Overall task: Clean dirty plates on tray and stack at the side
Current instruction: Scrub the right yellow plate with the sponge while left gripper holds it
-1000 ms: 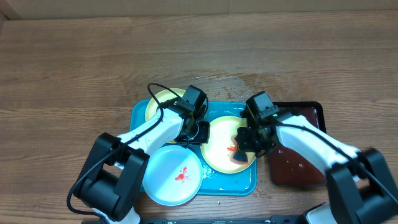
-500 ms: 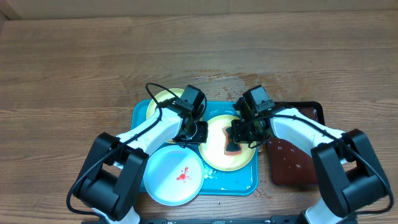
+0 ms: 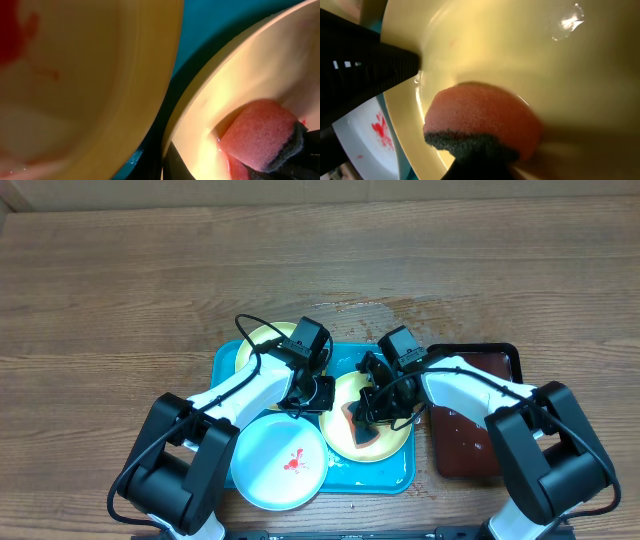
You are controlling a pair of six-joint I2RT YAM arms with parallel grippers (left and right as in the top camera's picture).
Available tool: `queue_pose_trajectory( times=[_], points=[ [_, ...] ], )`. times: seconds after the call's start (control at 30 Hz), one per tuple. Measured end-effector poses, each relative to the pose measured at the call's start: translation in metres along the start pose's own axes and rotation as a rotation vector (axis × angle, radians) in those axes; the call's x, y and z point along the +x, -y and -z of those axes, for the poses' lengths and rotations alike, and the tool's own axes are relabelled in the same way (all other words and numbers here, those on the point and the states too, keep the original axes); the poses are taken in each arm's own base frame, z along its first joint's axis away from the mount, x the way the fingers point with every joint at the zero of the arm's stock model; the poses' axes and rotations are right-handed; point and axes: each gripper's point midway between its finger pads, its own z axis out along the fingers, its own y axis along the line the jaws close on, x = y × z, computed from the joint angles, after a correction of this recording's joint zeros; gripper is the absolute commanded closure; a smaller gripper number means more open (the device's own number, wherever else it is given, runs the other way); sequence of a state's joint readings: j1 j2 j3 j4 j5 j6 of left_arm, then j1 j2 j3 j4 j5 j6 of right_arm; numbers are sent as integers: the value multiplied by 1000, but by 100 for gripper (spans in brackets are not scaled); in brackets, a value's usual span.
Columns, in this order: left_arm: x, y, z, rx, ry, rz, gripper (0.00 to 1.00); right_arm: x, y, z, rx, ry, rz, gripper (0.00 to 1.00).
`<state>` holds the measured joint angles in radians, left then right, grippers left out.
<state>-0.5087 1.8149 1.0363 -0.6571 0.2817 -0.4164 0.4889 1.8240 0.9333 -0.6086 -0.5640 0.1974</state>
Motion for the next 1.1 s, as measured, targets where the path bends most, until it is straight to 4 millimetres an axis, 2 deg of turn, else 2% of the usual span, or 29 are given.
queue_pose_trajectory(
  times=[0.33, 0.57, 0.8, 0.97, 1.1],
  points=[
    [-3, 3, -1, 15, 11, -5, 96, -10, 11, 8, 125, 49, -173, 96],
    [-3, 4, -1, 22, 7, -4, 96, -20, 57, 44, 399, 90, -306, 96],
    [-1, 9, -1, 39, 0, -10, 96, 1, 83, 63, 591, 17, -340, 96],
    [2, 12, -2, 43, -7, -18, 96, 16, 77, 60, 572, -80, -250, 96],
    [1, 12, -2, 44, -6, -19, 96, 19, 58, 46, 487, -133, -131, 96]
  ],
)
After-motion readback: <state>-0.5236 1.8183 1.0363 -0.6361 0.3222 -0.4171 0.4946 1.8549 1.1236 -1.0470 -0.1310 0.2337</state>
